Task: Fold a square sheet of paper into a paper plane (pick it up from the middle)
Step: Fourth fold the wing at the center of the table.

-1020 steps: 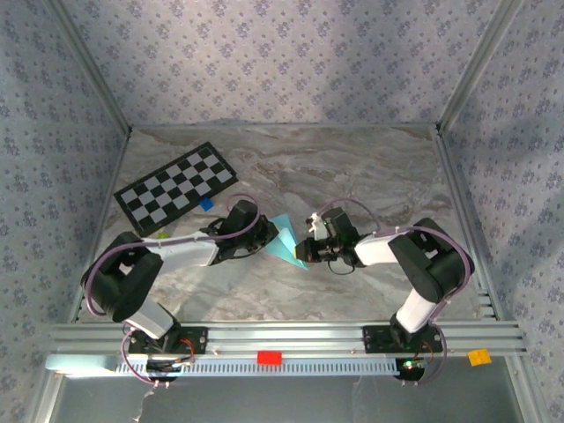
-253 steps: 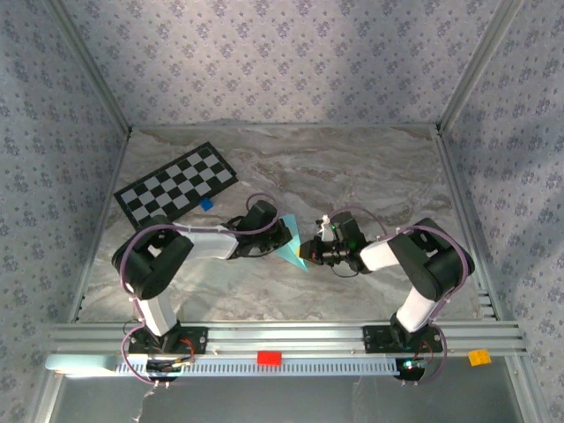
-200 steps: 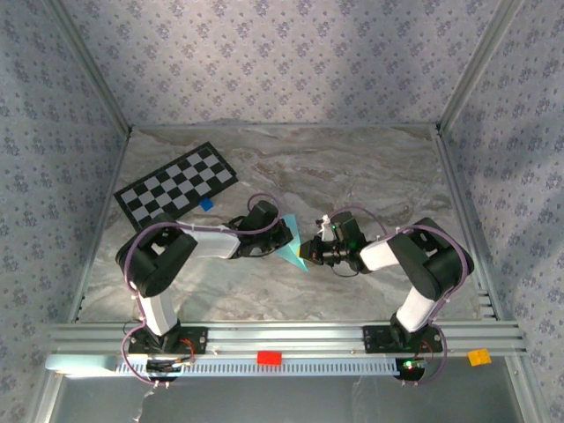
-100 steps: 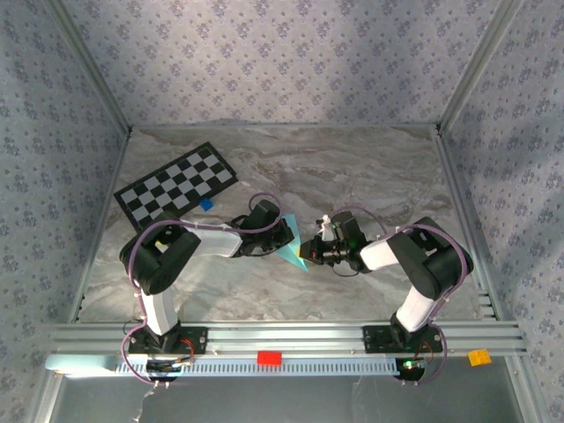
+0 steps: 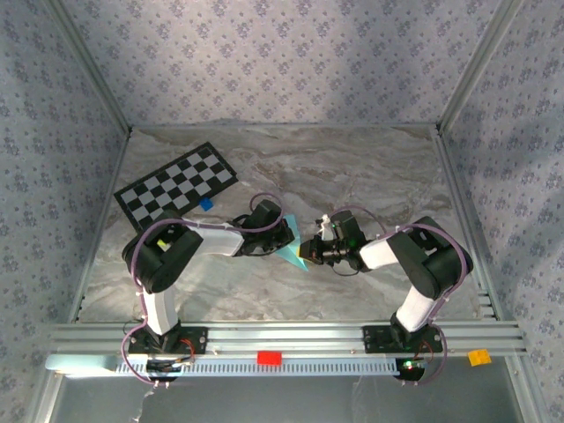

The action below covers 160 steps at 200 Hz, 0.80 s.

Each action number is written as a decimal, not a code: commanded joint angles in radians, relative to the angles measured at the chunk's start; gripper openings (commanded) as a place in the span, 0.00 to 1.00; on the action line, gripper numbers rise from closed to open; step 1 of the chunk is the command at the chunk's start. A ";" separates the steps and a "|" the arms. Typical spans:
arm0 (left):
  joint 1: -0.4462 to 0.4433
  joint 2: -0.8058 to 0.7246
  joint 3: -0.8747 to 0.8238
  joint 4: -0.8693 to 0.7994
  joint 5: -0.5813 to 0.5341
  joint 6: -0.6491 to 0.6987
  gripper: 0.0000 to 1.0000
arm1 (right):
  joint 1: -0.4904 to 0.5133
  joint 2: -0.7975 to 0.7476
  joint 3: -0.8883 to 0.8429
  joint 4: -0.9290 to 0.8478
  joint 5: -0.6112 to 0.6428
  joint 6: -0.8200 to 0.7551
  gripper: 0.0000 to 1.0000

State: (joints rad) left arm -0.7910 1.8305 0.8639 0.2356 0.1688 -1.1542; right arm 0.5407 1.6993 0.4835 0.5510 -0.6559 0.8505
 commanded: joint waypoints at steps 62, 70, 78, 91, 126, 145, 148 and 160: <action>0.012 0.024 -0.021 -0.029 -0.026 -0.024 0.00 | 0.017 -0.041 0.021 -0.163 -0.011 -0.012 0.19; 0.012 0.025 -0.022 -0.025 -0.027 -0.027 0.00 | 0.015 -0.052 0.021 -0.185 -0.010 -0.022 0.20; 0.011 0.024 -0.023 -0.025 -0.027 -0.027 0.00 | 0.015 -0.063 0.023 -0.207 -0.004 -0.031 0.20; 0.011 0.024 -0.024 -0.024 -0.028 -0.027 0.00 | 0.016 -0.078 0.022 -0.237 0.002 -0.048 0.20; 0.012 0.026 -0.023 -0.024 -0.028 -0.029 0.00 | 0.016 -0.093 0.014 -0.274 0.007 -0.072 0.20; 0.011 0.026 -0.022 -0.024 -0.028 -0.030 0.00 | 0.016 -0.082 0.008 -0.289 0.021 -0.086 0.18; 0.012 0.026 -0.022 -0.023 -0.029 -0.031 0.00 | 0.016 -0.079 0.006 -0.289 0.023 -0.085 0.18; 0.012 0.026 -0.022 -0.022 -0.029 -0.032 0.00 | 0.014 -0.068 0.004 -0.290 0.028 -0.087 0.17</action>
State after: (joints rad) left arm -0.7872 1.8332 0.8612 0.2420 0.1684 -1.1767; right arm 0.5484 1.6192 0.5022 0.3542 -0.6521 0.7944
